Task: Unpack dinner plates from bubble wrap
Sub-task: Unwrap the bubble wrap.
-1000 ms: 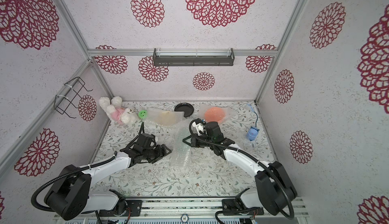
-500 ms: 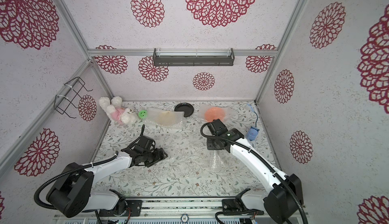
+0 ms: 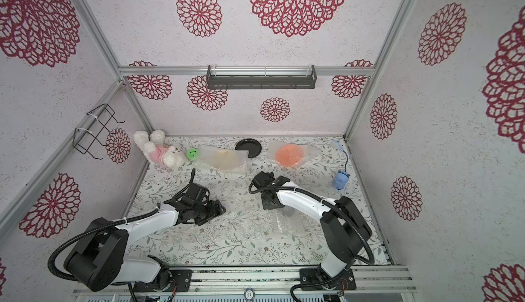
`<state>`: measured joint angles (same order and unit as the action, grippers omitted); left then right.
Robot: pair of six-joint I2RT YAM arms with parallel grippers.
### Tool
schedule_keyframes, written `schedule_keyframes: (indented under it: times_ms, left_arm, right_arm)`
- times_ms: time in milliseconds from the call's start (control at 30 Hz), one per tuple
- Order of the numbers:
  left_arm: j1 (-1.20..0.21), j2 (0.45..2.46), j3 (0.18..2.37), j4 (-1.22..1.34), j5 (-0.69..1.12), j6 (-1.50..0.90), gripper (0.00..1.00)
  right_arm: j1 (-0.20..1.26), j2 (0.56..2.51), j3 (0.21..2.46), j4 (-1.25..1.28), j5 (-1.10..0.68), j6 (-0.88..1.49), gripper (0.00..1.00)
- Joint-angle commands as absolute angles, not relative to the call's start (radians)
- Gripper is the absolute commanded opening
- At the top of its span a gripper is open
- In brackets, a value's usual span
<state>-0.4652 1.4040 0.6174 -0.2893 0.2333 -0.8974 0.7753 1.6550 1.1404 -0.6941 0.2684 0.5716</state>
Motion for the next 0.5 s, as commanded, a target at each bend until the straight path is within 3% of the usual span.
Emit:
schedule_keyframes:
  times_ms: [0, 233, 367, 467]
  left_arm:
    - [-0.457, 1.423, 0.620, -0.272, 0.229, -0.891, 0.82]
    - [-0.450, 1.389, 0.644, -0.296, 0.250, -0.876, 0.82]
    - [-0.460, 1.331, 0.672, -0.305, 0.307, -0.851, 0.81]
    - [-0.513, 1.288, 0.714, -0.347, 0.288, -0.826, 0.81]
  right_arm:
    - [0.786, 1.690, 1.149, -0.568, 0.162, 0.615, 0.46]
    - [0.792, 1.659, 1.177, -0.420, -0.079, 0.565, 0.76]
    - [0.752, 1.561, 1.180, -0.431, -0.181, 0.518, 0.80]
    - [0.613, 1.449, 1.076, -0.442, -0.198, 0.510, 0.79]
